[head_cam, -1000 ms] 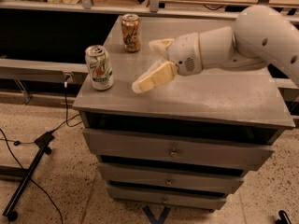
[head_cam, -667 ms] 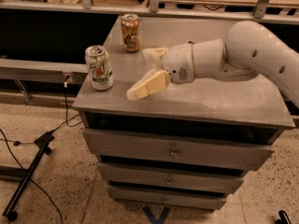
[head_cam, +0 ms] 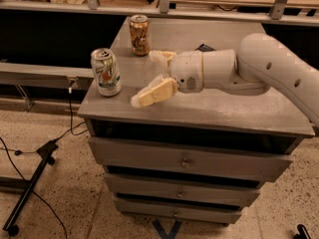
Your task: Pick 7up can
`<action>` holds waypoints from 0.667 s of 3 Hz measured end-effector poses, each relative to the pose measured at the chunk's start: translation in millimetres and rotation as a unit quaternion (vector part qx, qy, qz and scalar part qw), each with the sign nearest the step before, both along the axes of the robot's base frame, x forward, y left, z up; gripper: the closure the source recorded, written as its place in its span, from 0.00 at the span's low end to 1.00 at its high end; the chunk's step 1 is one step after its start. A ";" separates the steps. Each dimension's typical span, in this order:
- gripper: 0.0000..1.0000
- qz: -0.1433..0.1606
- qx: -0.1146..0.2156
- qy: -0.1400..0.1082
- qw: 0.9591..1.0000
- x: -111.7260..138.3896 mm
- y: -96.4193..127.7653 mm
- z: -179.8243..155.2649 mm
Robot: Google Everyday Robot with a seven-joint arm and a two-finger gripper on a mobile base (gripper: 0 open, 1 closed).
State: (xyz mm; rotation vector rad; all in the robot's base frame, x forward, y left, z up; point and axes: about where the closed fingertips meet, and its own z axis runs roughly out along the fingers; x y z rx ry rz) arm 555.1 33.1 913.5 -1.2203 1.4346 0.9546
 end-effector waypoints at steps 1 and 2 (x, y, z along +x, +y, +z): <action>0.00 -0.005 0.063 -0.056 0.996 10.0 21.8 4.8; 0.00 -0.014 0.085 -0.098 0.991 15.7 36.7 5.3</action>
Offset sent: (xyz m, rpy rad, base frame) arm 0.0237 0.0483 0.0050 0.2205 -0.2967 -0.0593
